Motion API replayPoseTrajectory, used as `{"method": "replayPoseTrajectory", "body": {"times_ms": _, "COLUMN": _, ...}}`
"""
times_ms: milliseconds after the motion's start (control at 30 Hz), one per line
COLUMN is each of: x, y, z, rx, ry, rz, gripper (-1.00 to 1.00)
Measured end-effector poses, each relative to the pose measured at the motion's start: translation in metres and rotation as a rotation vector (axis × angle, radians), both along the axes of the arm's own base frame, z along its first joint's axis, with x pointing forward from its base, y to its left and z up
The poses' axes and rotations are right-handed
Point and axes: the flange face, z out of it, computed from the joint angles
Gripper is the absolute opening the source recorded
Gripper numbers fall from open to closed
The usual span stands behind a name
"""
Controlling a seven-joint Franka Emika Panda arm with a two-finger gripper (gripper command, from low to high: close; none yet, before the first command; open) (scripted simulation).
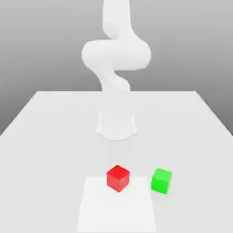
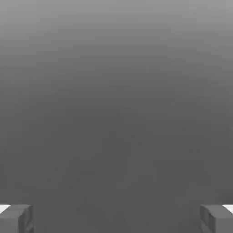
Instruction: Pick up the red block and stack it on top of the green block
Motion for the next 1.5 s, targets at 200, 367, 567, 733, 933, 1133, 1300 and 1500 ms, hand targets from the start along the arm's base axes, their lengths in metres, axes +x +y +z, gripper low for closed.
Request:
{"method": "replayPoseTrajectory", "body": {"times_ms": 200, "x": 0.044, "y": 0.002, "z": -0.149, "rx": -0.137, "ry": 0.220, "rz": 0.202, "gripper": 0.00}}
{"method": "replayPoseTrajectory", "body": {"times_ms": 367, "x": 0.039, "y": 0.003, "z": -0.275, "rx": -0.220, "ry": 0.402, "rz": 0.398, "gripper": 0.00}}
{"method": "replayPoseTrajectory", "body": {"times_ms": 567, "x": -0.020, "y": 0.005, "z": -0.428, "rx": -0.281, "ry": 0.637, "rz": 0.697, "gripper": 0.00}}
{"method": "replayPoseTrajectory", "body": {"times_ms": 733, "x": -0.035, "y": 0.005, "z": -0.490, "rx": -0.288, "ry": 0.681, "rz": 0.758, "gripper": 0.00}}
{"method": "replayPoseTrajectory", "body": {"times_ms": 933, "x": -0.037, "y": 0.004, "z": -0.514, "rx": -0.289, "ry": 0.683, "rz": 0.758, "gripper": -1.00}}
{"method": "replayPoseTrajectory", "body": {"times_ms": 1133, "x": -0.036, "y": 0.005, "z": -0.503, "rx": -0.288, "ry": 0.684, "rz": 0.759, "gripper": -1.00}}
{"method": "replayPoseTrajectory", "body": {"times_ms": 1300, "x": -0.037, "y": 0.004, "z": -0.463, "rx": -0.286, "ry": 0.684, "rz": 0.757, "gripper": -1.00}}
{"method": "replayPoseTrajectory", "body": {"times_ms": 1500, "x": -0.033, "y": 0.050, "z": -0.439, "rx": -0.304, "ry": 0.680, "rz": 0.799, "gripper": -1.00}}
